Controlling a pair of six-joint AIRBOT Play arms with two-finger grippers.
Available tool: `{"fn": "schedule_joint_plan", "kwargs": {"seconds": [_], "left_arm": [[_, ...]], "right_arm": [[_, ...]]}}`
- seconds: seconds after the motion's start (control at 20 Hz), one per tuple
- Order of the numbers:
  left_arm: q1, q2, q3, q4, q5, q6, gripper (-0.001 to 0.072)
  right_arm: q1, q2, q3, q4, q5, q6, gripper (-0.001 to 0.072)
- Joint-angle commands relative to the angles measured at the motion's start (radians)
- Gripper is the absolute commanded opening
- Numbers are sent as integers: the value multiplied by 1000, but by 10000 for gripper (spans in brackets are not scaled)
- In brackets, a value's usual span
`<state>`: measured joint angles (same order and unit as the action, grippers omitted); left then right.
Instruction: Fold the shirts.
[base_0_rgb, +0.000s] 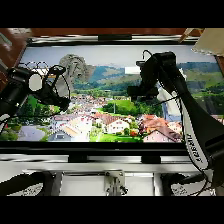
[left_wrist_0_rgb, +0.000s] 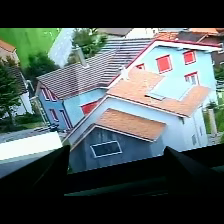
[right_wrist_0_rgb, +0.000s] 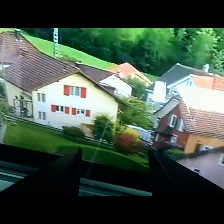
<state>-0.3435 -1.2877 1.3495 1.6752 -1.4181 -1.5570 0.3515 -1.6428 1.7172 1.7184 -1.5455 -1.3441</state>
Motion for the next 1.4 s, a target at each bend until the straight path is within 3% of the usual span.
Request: {"fn": "schedule_joint_plan", "kwargs": {"seconds": [0.0,0.8,0.95,1.0,1.1,1.15,1.35], "left_arm": [[0,0,0,0,0,0,719],[0,0,0,0,0,0,719],[0,0,0,-1,2,-6,719],[0,-2,0,-1,5,-21,719],[0,-4,1,-72,-5,-197,719],[0,-6,1,-115,5,-225,719],[3,-44,9,-146,133,-224,719]], "right_arm": [[0,-1,0,0,0,0,532],[0,-1,0,22,-8,-1,532],[-1,-1,0,6,-88,-71,532],[-1,-1,0,-25,-124,-73,532],[0,-1,0,-112,-193,-80,532],[-1,-1,0,-160,-219,-84,532],[-1,-1,0,-355,-151,-66,531]]}}
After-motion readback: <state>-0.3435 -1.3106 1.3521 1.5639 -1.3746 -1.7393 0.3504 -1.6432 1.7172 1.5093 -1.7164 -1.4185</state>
